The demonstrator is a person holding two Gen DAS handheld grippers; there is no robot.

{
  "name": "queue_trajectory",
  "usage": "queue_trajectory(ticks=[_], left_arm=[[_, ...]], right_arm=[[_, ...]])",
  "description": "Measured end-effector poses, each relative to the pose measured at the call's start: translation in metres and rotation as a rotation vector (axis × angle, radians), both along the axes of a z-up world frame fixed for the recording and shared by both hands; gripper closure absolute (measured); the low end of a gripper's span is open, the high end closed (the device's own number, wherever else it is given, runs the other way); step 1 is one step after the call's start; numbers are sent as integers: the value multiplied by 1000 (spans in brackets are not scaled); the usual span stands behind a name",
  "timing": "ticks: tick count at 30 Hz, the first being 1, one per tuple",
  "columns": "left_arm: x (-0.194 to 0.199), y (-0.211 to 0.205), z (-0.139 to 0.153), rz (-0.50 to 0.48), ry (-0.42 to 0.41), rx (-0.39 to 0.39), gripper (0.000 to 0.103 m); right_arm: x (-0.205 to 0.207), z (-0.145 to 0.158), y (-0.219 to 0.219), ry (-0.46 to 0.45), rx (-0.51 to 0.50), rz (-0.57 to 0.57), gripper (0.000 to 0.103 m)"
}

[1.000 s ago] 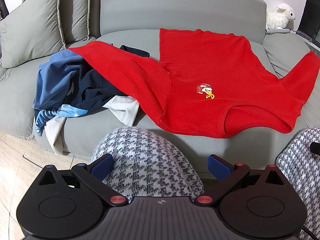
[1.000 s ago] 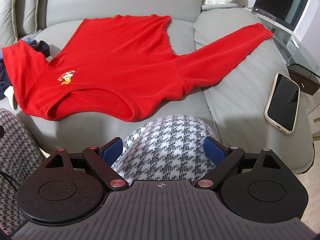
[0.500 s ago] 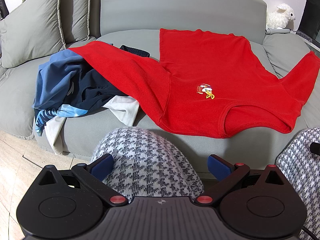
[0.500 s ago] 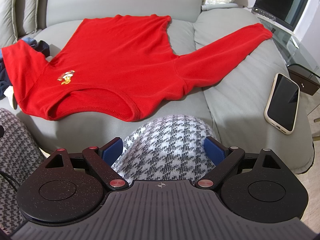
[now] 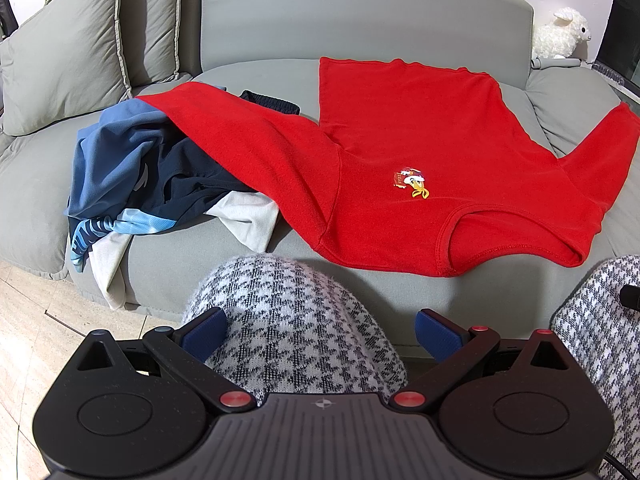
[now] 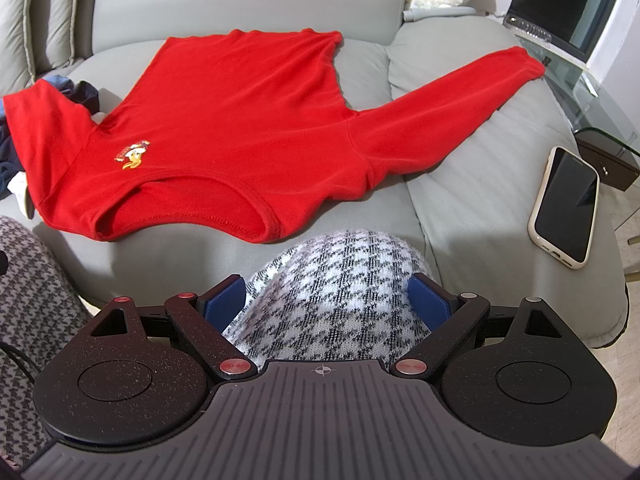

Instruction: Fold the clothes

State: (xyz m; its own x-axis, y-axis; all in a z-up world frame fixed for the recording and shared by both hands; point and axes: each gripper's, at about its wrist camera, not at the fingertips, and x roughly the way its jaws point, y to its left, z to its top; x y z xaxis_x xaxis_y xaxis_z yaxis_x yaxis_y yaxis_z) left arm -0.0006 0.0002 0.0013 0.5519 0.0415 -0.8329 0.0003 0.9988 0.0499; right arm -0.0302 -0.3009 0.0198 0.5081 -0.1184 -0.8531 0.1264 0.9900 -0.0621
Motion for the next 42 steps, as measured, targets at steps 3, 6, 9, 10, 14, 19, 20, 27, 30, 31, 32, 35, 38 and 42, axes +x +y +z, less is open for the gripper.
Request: queue_trajectory(ticks=[3,6,9,10,14,19,20,27,30,31,32,35,38,42], left_arm=[[0,0,0,-1,0,1,2],[0,0,0,0,0,1,2],[0,0,0,0,-1,3,2],[0,0,0,1,-1,3,2],[2,2,3,12,-3,0,3],[6,6,11,29,-14,9,4],[7,6,14,29,-19,15,4],[24,7,42,62,-63,28,4],[33,12,53,94,-76,10,11],[36,15,55,102,-76,-3,11],[39,20,58,114,-75,-20,13],[50,35,65,136,-77,-59,26],[62,56,72,159,-87,-101,41],[85,91,83,208,-99,-153,65]], right_arm=[[0,0,0,0,0,0,10],[0,0,0,1,-1,0,10],[1,1,1,5,-9,3,11],[1,1,1,5,-9,3,11],[2,3,1,4,-10,4,11],[5,9,-2,1,2,1,13],[6,11,-3,-2,10,0,13],[19,30,0,-35,43,33,14],[29,41,6,-54,56,54,14],[34,45,11,-60,61,67,14],[40,49,17,-67,67,85,14],[58,63,42,-92,86,165,18],[74,73,68,-110,104,235,20],[104,88,121,-138,152,329,23]])
